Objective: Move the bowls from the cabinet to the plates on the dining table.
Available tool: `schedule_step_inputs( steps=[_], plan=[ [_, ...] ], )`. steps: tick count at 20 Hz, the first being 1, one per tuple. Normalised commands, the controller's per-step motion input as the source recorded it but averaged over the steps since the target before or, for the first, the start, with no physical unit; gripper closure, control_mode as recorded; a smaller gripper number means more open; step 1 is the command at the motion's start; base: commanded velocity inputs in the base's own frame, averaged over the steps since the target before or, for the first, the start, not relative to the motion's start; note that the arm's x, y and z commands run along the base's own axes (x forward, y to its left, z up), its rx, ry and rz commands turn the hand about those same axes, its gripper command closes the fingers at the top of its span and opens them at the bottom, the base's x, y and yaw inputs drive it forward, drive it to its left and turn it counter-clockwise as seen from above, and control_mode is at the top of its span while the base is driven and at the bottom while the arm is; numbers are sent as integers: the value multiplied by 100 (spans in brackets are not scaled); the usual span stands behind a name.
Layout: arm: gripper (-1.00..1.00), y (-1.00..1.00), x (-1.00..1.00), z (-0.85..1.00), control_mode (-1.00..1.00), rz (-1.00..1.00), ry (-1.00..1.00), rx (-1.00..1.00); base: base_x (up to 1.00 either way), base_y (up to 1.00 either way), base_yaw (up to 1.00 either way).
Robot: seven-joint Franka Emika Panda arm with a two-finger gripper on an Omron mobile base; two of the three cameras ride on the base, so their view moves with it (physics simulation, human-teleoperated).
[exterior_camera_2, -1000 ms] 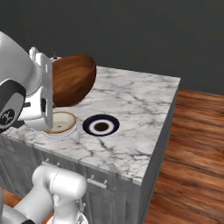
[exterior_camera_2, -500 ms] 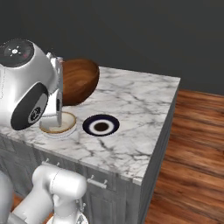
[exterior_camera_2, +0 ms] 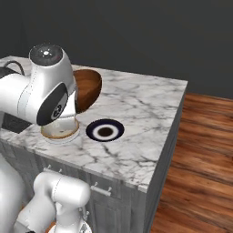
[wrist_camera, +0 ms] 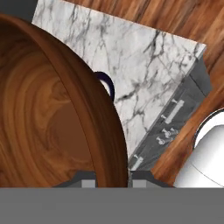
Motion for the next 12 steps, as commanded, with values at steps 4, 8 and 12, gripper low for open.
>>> schedule_step_inputs(
  steps=[4,8,12],
  plan=[
    [100,-1,36,-21,-100,8,7,0,0,0,0],
    [100,0,34,-26,-100,6,2,7,0,0,0],
    [100,0,31,-29,-100,6,0,7,0,0,0]
  ],
)
